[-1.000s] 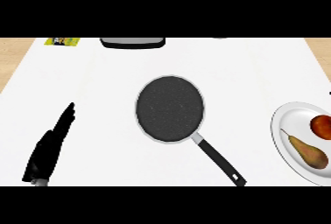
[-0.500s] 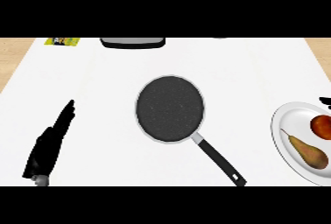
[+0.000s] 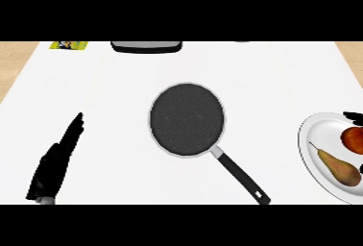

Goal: Pick the tomato from the plate and place it in the pan

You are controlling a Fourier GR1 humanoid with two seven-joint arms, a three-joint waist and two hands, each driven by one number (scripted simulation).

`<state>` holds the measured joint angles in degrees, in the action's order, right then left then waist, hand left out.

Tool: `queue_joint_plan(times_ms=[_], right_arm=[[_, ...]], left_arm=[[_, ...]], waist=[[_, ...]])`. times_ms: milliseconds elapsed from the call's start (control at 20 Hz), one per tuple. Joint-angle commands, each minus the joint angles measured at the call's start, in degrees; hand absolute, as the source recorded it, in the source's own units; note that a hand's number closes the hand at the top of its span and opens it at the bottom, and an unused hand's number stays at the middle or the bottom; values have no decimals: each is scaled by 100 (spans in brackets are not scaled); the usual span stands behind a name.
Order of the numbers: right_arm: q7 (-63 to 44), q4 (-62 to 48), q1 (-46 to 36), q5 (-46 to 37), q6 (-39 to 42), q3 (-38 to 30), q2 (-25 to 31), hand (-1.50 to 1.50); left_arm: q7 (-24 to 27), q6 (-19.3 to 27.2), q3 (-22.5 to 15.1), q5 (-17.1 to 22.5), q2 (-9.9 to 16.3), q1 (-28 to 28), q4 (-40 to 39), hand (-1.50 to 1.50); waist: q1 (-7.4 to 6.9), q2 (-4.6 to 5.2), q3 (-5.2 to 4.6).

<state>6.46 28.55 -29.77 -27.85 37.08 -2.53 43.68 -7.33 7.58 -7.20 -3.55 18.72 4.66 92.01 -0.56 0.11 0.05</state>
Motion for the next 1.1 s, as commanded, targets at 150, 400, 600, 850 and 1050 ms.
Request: queue_joint_plan(times_ms=[150,400,600,850,1050], right_arm=[[414,-350,-62,-98,-452,-205,-308,150],[376,-679,-183,-12,-277,-378,-381,150],[461,-655,-209,144,2,-530,-267,150],[1076,381,-1120,-1291,-466,1051,-765,150],[1724,845,-1730,-2042,-722,1895,-849,150]], left_arm=[[-76,-154,191,-174,-115,-296,-284,0],[-22,-287,233,-152,-178,-159,-153,0],[-86,-378,352,-124,-43,219,260,0],[-39,-438,96,-176,-173,-224,16,0],[-40,-536,-49,-210,-214,-380,-44,0]], waist=[[13,3,-1],[8,-1,-2],[8,-14,-3],[-491,92,1],[-652,169,12]])
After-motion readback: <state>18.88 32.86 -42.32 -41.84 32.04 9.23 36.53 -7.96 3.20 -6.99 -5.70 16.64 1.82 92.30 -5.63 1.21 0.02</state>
